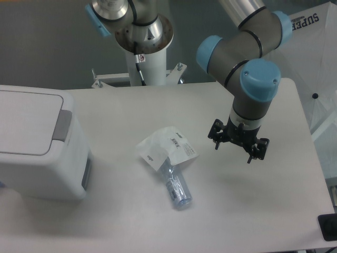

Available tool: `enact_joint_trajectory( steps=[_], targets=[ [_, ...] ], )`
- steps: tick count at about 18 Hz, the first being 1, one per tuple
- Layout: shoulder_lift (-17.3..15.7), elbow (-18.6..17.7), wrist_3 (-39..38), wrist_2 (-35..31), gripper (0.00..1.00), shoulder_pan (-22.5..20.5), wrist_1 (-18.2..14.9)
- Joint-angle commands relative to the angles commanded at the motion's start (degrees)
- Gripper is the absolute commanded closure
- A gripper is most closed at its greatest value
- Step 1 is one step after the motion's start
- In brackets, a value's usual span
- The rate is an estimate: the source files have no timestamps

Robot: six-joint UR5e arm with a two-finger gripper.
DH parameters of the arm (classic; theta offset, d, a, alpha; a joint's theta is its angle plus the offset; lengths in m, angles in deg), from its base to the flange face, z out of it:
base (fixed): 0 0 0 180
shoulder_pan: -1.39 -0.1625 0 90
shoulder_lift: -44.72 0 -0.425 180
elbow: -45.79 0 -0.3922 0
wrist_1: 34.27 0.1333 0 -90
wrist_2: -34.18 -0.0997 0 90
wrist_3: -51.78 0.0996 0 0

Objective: Open the trash can

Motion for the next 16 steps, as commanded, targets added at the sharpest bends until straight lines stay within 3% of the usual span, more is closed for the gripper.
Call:
enact_joint_trajectory(
  steps=[8,11,16],
  targets=[
    [0.1,-0.3,-0.4,-0.1,0.0,0.1,-0.1],
    [-0.4,-2.2,-0.4,0.4,0.0,0.5,0.1],
    [-1.3,-3.2,-4.4,0.4,0.0,0.7,-0.1]
  ],
)
